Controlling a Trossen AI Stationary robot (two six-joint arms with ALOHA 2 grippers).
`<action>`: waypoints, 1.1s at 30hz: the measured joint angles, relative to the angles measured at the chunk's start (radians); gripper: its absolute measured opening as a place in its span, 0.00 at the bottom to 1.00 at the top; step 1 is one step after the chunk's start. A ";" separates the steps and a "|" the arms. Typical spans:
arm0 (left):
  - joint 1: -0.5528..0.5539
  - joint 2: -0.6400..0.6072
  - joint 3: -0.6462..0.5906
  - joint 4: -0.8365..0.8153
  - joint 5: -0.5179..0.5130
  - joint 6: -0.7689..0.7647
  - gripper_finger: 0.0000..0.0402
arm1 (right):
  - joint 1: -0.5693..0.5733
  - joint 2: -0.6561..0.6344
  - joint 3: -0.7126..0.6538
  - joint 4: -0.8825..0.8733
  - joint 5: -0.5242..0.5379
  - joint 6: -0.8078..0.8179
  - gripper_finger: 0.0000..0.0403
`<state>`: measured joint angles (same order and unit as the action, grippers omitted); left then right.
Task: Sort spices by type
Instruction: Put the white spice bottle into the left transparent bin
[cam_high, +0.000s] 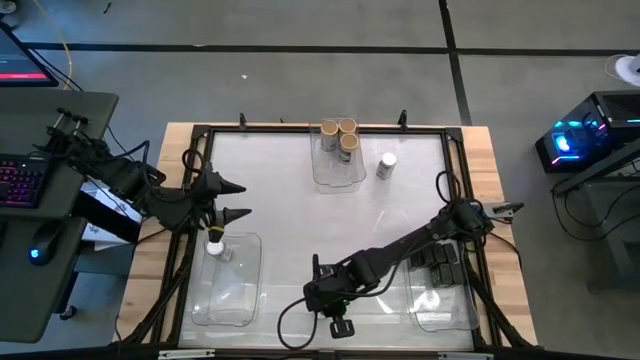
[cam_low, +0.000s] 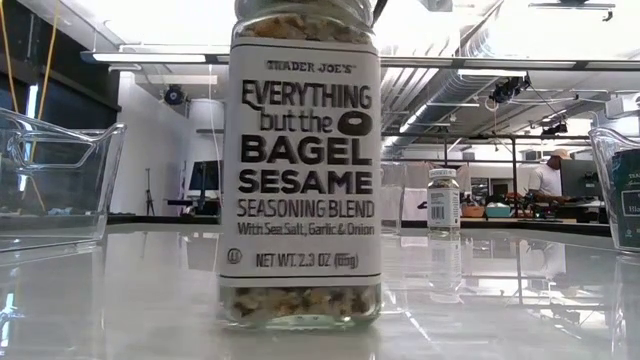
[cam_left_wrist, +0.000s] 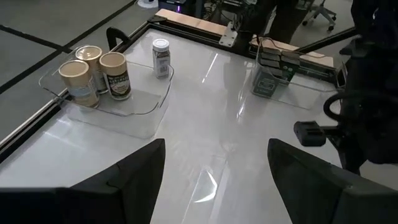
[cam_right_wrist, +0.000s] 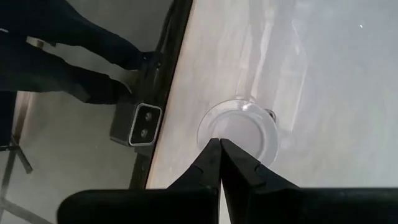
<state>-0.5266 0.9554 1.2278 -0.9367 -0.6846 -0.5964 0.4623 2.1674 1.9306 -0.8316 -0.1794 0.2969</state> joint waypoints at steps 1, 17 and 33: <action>0.000 0.000 0.000 0.000 0.000 -0.003 0.67 | -0.003 0.002 0.000 0.007 -0.001 -0.007 0.00; 0.000 0.000 0.000 0.000 -0.006 -0.004 0.67 | -0.150 0.010 0.002 -0.004 0.206 -0.058 0.00; 0.000 0.000 0.000 -0.083 0.021 -0.030 0.67 | -0.418 0.026 -0.006 0.226 0.225 -0.202 0.00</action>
<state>-0.5266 0.9554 1.2278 -1.0197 -0.6639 -0.6267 0.0441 2.1938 1.9248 -0.6055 0.0453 0.0946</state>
